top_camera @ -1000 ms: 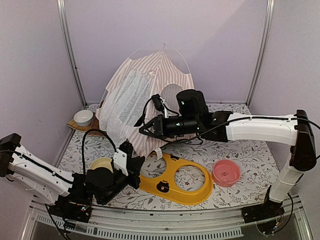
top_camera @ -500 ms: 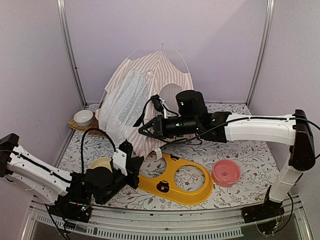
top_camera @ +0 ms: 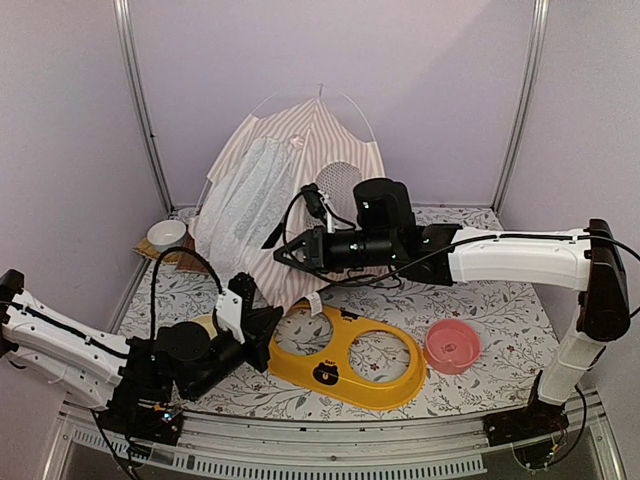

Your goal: Set up the pet tent

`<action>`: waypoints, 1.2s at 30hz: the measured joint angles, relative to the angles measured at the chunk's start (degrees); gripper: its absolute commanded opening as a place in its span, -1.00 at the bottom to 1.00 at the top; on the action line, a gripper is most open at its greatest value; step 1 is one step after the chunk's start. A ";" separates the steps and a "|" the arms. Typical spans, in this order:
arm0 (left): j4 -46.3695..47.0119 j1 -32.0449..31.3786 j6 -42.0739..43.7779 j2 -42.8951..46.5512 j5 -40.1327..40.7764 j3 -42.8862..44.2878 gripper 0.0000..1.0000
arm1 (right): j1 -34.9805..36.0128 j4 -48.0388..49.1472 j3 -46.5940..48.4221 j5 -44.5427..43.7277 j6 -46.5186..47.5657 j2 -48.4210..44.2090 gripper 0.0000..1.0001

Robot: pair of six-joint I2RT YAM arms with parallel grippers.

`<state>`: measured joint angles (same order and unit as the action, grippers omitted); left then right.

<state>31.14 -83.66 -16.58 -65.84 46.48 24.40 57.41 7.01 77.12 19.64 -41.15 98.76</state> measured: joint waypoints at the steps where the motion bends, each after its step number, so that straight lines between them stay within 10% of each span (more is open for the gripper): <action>1: -0.09 0.26 0.00 0.00 -0.61 0.00 -1.00 | 0.04 0.00 0.00 -0.02 0.00 0.00 -1.00; 36: -4.81 10.03 -3.69 3.15 -16.90 -0.44 -0.85 | 2.58 2.56 -1.84 -9.03 3.67 1.07 -1.00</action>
<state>26.33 -73.63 -20.27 -62.70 29.58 23.97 59.99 9.56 75.29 10.61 -37.47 99.83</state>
